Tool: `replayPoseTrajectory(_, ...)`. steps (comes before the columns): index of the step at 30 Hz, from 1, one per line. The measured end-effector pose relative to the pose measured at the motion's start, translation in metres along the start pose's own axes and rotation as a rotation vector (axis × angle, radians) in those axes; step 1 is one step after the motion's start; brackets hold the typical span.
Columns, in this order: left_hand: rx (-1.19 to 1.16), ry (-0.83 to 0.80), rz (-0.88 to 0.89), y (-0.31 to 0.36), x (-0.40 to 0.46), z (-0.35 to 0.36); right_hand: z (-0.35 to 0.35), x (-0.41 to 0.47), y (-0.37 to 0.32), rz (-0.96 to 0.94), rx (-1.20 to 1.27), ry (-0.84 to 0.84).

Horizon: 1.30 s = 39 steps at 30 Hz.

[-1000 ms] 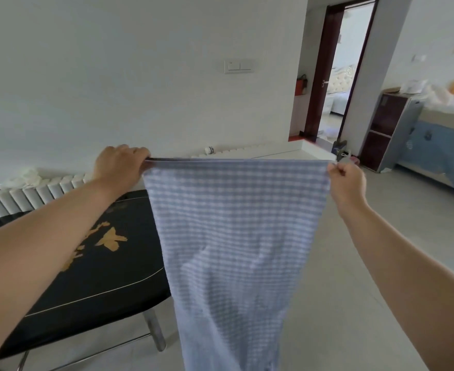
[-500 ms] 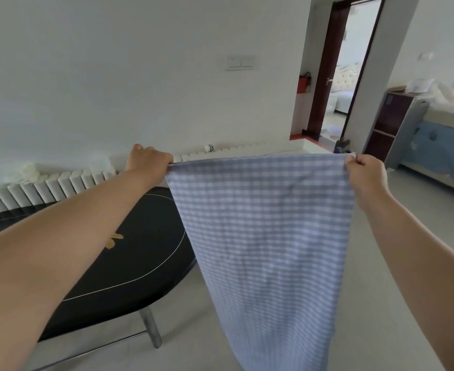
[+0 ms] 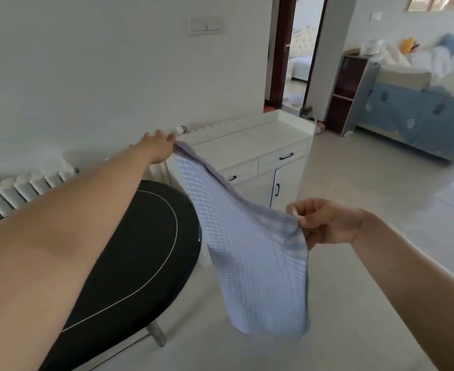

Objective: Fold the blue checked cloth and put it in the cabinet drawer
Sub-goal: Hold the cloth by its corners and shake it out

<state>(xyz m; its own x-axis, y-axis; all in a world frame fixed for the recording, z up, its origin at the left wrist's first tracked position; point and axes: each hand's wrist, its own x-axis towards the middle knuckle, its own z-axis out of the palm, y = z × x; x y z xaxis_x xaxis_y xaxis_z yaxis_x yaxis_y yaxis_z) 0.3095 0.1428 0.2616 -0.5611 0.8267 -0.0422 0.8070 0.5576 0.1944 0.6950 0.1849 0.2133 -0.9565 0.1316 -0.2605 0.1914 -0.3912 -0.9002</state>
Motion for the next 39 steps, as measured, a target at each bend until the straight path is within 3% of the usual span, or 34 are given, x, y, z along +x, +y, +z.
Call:
replayPoseTrajectory(4, -0.335, -0.077, -0.199, -0.093, 0.018, -0.008, 0.078, 0.112, 0.031, 0.1, -0.038, -0.142)
replayPoseTrajectory(12, -0.478, -0.155, -0.157, -0.302, 0.051, 0.006, 0.242, 0.336, 0.095, 0.223, -0.337, -0.132)
replayPoseTrajectory(15, -0.489, -0.37, -0.343, -0.349, 0.042, 0.035, 0.271, 0.386, 0.116, 0.221, -0.308, -0.047)
replayPoseTrajectory(18, -0.33, -0.757, -0.544, -0.39, 0.002, 0.093, 0.281, 0.423, 0.135, 0.193, -0.21, 0.06)
replayPoseTrajectory(20, -0.504, -1.038, -0.646, -0.414, -0.022, 0.129, 0.286, 0.443, 0.147, 0.204, -0.164, 0.097)
replayPoseTrajectory(21, -0.653, -1.089, -0.691, -0.422, -0.03, 0.141, 0.289, 0.452, 0.153, 0.207, -0.176, 0.096)
replayPoseTrajectory(23, -0.858, -1.038, -0.741, -0.432, -0.036, 0.157, 0.296, 0.469, 0.166, 0.224, -0.254, 0.066)
replayPoseTrajectory(25, -0.884, -0.942, -0.738, -0.432, -0.035, 0.163, 0.302, 0.484, 0.177, 0.247, -0.342, 0.041)
replayPoseTrajectory(30, -0.437, -0.539, -0.459, -0.42, -0.035, 0.181, 0.307, 0.51, 0.19, 0.285, -0.394, 0.065)
replayPoseTrajectory(34, -0.372, -0.329, -0.262, -0.423, -0.037, 0.186, 0.286, 0.514, 0.194, 0.344, -0.425, 0.099)
replayPoseTrajectory(36, -0.392, -0.27, -0.209, -0.422, -0.036, 0.181, 0.261, 0.51, 0.193, 0.384, -0.397, 0.193)
replayPoseTrajectory(39, -0.404, -0.18, -0.158, -0.42, -0.029, 0.168, 0.214, 0.507, 0.19, 0.366, -0.322, 0.468)
